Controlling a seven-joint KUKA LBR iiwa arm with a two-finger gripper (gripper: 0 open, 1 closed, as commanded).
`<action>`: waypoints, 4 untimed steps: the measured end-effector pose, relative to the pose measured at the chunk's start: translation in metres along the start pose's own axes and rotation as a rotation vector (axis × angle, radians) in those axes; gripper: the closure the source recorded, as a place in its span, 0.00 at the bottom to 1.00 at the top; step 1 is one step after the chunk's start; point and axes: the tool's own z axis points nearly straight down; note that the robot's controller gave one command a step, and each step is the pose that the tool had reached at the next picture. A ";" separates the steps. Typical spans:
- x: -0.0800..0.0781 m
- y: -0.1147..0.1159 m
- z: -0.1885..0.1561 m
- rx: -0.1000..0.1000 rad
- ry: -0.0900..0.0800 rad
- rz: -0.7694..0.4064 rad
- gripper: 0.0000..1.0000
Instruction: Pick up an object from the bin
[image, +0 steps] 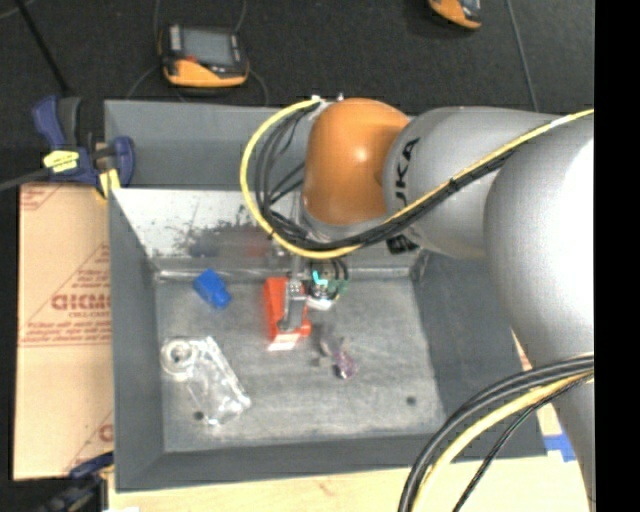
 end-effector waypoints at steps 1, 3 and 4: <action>0.006 -0.037 0.051 -0.001 -0.017 -0.013 0.00; 0.027 0.008 0.066 0.003 -0.005 -0.649 0.00; 0.027 0.009 0.065 0.001 -0.008 -0.646 1.00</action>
Offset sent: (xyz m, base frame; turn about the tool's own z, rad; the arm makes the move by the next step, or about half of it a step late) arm -0.0114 -0.0430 -0.0666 -0.0124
